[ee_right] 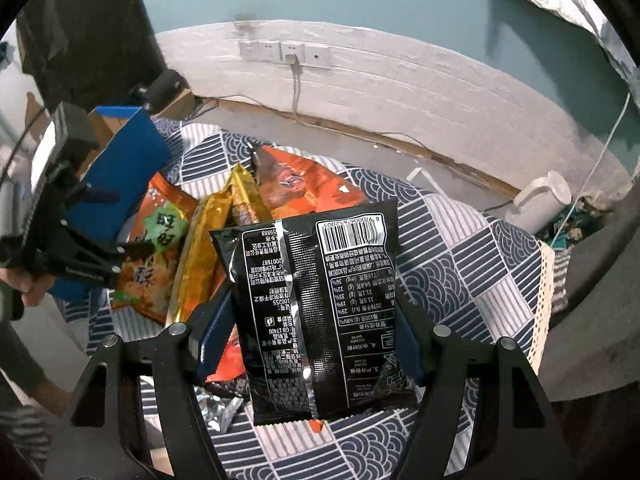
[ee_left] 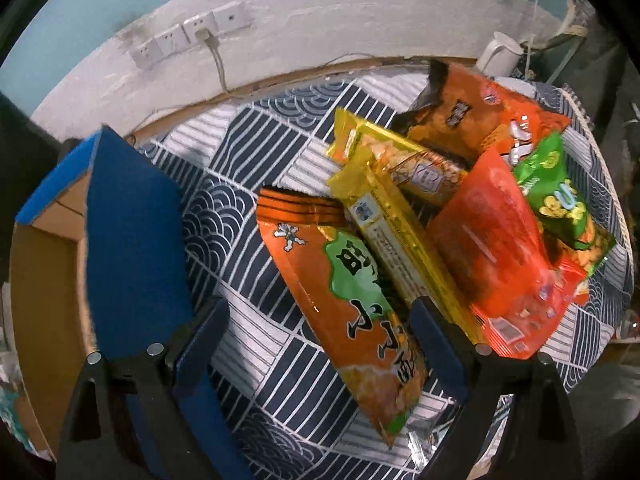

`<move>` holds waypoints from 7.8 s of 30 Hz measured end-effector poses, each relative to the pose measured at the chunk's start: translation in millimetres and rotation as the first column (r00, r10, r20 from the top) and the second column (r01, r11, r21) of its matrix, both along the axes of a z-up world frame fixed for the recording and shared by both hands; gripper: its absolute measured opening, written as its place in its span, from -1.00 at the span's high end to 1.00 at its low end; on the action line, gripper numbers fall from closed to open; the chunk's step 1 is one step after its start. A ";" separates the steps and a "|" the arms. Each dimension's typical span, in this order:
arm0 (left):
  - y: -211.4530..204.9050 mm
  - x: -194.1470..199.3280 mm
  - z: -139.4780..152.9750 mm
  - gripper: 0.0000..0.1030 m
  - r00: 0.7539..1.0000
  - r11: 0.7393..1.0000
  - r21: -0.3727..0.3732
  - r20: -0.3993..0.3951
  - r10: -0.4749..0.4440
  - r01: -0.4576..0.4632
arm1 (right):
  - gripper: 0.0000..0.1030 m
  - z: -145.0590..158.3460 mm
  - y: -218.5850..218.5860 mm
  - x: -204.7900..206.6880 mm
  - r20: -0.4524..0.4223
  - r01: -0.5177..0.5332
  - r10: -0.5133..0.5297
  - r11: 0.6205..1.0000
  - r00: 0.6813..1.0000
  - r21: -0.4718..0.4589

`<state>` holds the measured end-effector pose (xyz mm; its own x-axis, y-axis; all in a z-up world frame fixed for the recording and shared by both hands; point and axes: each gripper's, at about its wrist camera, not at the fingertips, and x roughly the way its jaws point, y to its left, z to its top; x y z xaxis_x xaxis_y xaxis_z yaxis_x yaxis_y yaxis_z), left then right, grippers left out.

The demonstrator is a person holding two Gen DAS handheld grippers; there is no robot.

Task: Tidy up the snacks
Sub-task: 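Lift the black bag with the right tool while the left tool grasps the orange Wangwang bag, then carry both bags over the cardboard box and open both tools to drop them, then move both tools back from the box toward the snack pile, then grasp the green peanut bag with the right tool while the left tool grasps the yellow bar pack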

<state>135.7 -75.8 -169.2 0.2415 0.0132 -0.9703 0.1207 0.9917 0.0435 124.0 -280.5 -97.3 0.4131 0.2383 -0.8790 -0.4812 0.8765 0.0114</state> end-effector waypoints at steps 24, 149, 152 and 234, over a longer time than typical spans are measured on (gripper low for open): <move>8.3 -3.2 -12.0 0.32 0.999 0.995 -0.099 -0.035 -0.016 0.013 | -0.36 -9.1 14.0 -4.3 -0.020 -0.016 0.016 1.000 1.000 0.024; 78.1 -61.6 89.7 -0.38 0.987 0.997 -0.049 0.153 -0.045 0.053 | -0.65 16.2 83.2 -9.4 -0.012 -0.021 0.022 0.997 1.000 0.072; 63.8 -58.3 83.3 -0.38 0.989 0.996 -0.049 0.131 -0.061 0.068 | -0.65 14.1 63.9 -6.8 -0.020 0.015 -0.014 0.997 1.000 0.077; -33.8 5.6 -57.5 0.27 0.988 0.956 -0.278 -0.148 0.049 -0.089 | 0.34 -65.6 -38.3 -1.3 -0.186 0.124 -0.121 0.992 0.975 0.005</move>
